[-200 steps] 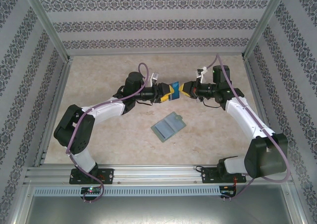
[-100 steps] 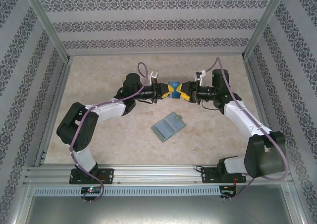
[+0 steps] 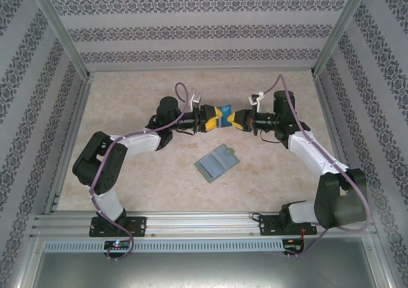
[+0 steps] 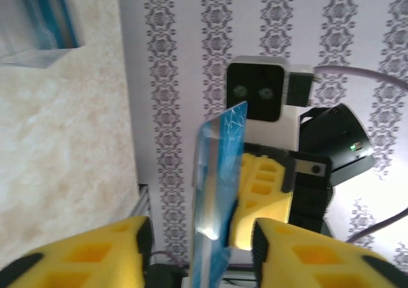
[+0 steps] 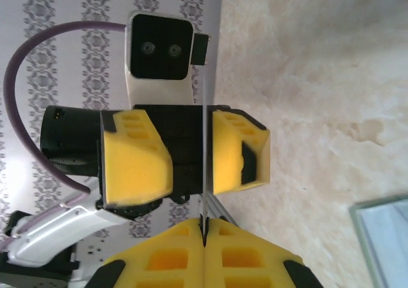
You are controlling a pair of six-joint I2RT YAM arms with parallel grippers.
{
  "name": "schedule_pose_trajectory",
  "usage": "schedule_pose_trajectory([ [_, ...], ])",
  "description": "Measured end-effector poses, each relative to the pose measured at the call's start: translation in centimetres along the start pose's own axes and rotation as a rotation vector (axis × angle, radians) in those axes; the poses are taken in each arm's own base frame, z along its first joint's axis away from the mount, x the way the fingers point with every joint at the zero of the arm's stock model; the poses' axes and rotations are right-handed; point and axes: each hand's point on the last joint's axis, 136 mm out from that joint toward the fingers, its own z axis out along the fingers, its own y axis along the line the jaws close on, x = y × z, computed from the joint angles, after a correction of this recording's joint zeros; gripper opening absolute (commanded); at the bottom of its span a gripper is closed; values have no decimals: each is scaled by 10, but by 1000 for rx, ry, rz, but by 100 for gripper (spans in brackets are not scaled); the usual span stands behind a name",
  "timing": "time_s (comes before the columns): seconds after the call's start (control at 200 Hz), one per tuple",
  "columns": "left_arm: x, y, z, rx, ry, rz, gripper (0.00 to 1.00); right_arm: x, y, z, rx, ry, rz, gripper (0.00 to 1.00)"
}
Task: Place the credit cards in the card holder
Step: Pick up the credit card from the storage box, then rotate the card holder at the center of the table.
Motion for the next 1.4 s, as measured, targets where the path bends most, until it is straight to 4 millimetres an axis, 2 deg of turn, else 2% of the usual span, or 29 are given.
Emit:
schedule_pose_trajectory([
  [0.08,0,32,-16,-89,-31,-66,55,9,-18,0,61,21,-14,0],
  [0.175,6,66,-38,-233,-60,-107,57,19,-49,1,159,55,-25,0],
  [0.275,20,80,-58,-364,-64,-84,57,34,-85,5,266,113,-31,0],
  [0.385,38,93,-75,-489,-47,-38,55,60,-122,11,409,216,-55,0],
  [0.47,56,108,-78,-559,-5,-20,54,79,-144,12,508,304,-95,0],
  [0.54,78,127,-78,-616,45,-24,51,89,-154,11,554,355,-126,0],
  [0.679,112,162,-79,-711,115,-34,45,90,-166,12,613,404,-200,0],
  [0.784,122,176,-78,-758,139,-25,39,94,-171,22,617,454,-233,0],
  [0.944,124,195,-80,-805,140,-39,37,103,-168,33,577,499,-247,0],
  [1.124,120,199,-84,-815,131,-51,28,102,-163,40,522,476,-227,0],
  [1.239,118,203,-88,-811,143,-82,18,101,-159,47,482,450,-205,0],
  [1.404,117,204,-89,-798,206,-144,14,99,-155,53,437,429,-184,0],
])
